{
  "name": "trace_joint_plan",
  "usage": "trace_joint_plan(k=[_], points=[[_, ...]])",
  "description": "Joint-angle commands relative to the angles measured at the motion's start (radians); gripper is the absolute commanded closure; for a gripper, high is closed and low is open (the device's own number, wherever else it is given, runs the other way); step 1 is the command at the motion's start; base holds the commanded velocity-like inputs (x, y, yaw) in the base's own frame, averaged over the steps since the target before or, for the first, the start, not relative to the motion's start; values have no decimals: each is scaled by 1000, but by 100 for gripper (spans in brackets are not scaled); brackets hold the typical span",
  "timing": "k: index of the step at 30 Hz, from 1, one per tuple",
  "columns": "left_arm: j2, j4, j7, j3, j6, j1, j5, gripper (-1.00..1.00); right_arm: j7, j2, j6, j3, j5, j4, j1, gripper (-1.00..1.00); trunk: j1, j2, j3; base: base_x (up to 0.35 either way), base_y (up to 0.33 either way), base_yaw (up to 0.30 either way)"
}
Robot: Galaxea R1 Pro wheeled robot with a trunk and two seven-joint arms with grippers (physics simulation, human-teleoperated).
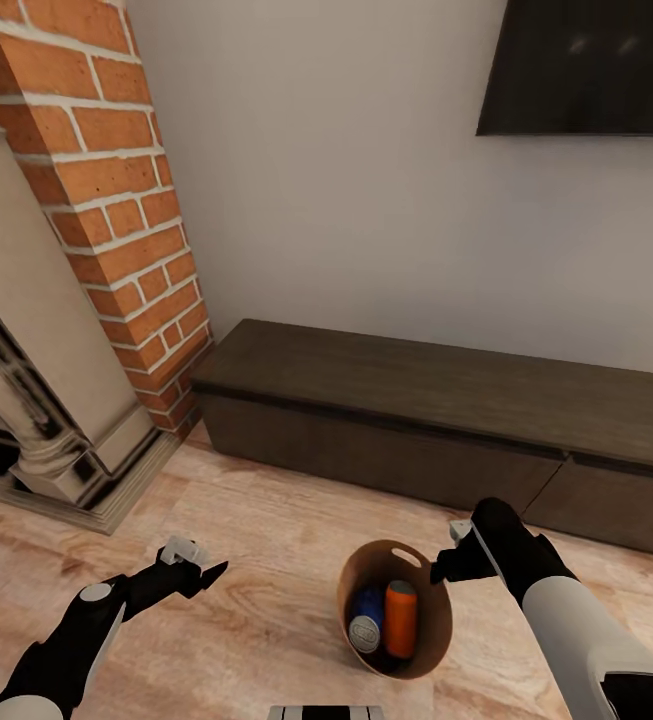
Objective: Put the three can of soda from the living room inside the tash can in the kitchen.
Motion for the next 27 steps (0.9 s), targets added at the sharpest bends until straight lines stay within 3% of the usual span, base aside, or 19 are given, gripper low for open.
trace_joint_plan(k=[1,10,17,27], points=[[0,3,0,0,0,0,0,-100,0,0,0,0,0,0,0,-100,0,0,4,0,0,0],[0,8,6,0,1,0,-3,-100,0,3,0,3,0,0,3,-100,-4,2,39,0,0,0],[0,12,56,-1,1,0,-8,-100,-2,1,0,-13,0,0,7,-100,-8,4,66,0,0,0],[0,97,74,0,1,-2,-12,-100,-8,3,0,-17,2,0,10,-100,-12,6,105,0,0,0]])
